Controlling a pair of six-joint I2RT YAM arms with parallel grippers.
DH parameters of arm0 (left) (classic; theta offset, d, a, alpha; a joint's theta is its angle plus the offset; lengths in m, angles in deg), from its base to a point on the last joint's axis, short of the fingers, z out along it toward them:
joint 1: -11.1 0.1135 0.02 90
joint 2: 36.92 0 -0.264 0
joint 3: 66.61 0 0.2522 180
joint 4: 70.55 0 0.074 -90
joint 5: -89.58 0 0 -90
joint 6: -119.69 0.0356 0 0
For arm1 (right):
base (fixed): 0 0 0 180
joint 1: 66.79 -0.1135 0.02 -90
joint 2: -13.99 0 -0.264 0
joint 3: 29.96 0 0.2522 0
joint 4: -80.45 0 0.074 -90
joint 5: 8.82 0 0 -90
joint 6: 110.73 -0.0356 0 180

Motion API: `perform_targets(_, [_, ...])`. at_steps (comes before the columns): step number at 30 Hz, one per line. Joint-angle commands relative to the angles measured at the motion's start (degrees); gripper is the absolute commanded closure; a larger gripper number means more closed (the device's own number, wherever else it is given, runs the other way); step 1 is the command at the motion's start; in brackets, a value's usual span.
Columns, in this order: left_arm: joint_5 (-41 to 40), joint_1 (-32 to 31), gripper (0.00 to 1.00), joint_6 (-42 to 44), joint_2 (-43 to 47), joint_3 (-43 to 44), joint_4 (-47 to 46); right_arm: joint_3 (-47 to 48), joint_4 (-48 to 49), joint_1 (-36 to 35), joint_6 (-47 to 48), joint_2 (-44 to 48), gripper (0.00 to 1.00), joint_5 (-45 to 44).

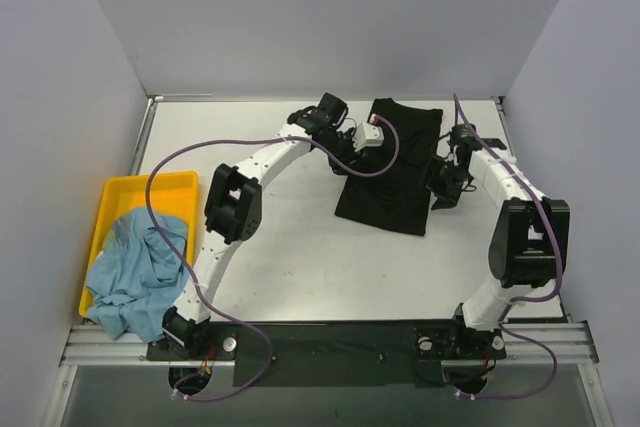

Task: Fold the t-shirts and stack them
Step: Fold the folded rectangular tshirt in 1/3 of the way, then grab one side of the 2/3 rectangular tshirt with both arms

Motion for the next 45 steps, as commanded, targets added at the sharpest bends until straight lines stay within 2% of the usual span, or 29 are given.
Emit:
perform_targets(1, [5.8, -0.9, 0.53, 5.9, 7.7, -3.5, 13.4, -11.7, 0.1, -0.5, -3.6, 4.4, 0.48, -2.4])
perform_targets(5, [5.9, -2.2, 0.50, 11.7, 10.1, -12.6, 15.0, -18.2, 5.0, -0.3, -6.2, 4.5, 0.43, -0.8])
perform_targets(11, [0.6, -4.3, 0.38, 11.9, 12.0, -18.5, 6.0, -20.0, 8.7, 1.7, -8.4, 2.1, 0.43, -0.7])
perform_targets(13, [-0.7, -4.8, 0.27, 12.9, 12.3, -20.0, 3.8, -20.7, 9.4, 2.2, -8.6, 2.1, 0.43, -0.8])
perform_targets(17, [-2.9, -5.8, 0.24, 14.1, 13.5, -24.2, -1.2, -21.8, 10.4, 2.4, -9.3, 1.9, 0.43, -1.0])
perform_targets(25, [-8.3, -7.4, 0.24, 19.7, 14.7, -28.3, -4.1, -21.6, 11.5, 2.3, -9.8, 1.8, 0.43, -2.5])
perform_targets(27, [-10.5, -7.9, 0.27, 20.4, 14.7, -29.3, -4.9, -21.5, 11.5, 2.3, -9.5, 1.0, 0.45, -2.7])
perform_targets(30, [-13.1, -8.7, 0.37, 21.6, 14.5, -30.8, -4.9, -22.1, 12.2, 2.1, -9.4, 0.4, 0.58, -2.6])
perform_targets(31, [-13.4, -8.8, 0.47, 21.5, 14.7, -31.3, -4.9, -22.3, 12.5, 2.2, -9.4, 0.4, 0.62, -2.4])
perform_targets(34, [-13.1, -9.0, 0.65, 20.3, 14.9, -31.6, -4.2, -22.3, 12.9, 2.0, -8.8, 0.4, 0.81, -2.0])
perform_targets(35, [-12.9, -9.1, 0.75, 19.8, 15.1, -31.5, -3.4, -22.2, 12.8, 2.1, -8.8, 0.3, 0.85, -1.6])
perform_targets(36, [-12.3, -9.1, 0.90, 19.2, 15.8, -31.3, -2.1, -22.3, 12.6, 2.2, -8.6, 0.4, 0.97, -0.6])
perform_targets(38, [-11.8, -9.1, 1.00, 18.1, 16.8, -31.2, -0.6, -23.1, 11.9, 2.1, -8.1, 1.9, 1.00, 0.4])
perform_targets(45, [-6.7, -9.1, 1.00, 14.4, 24.3, -35.6, 6.7, -28.8, 4.6, 0.5, -5.0, 14.4, 1.00, 2.7])
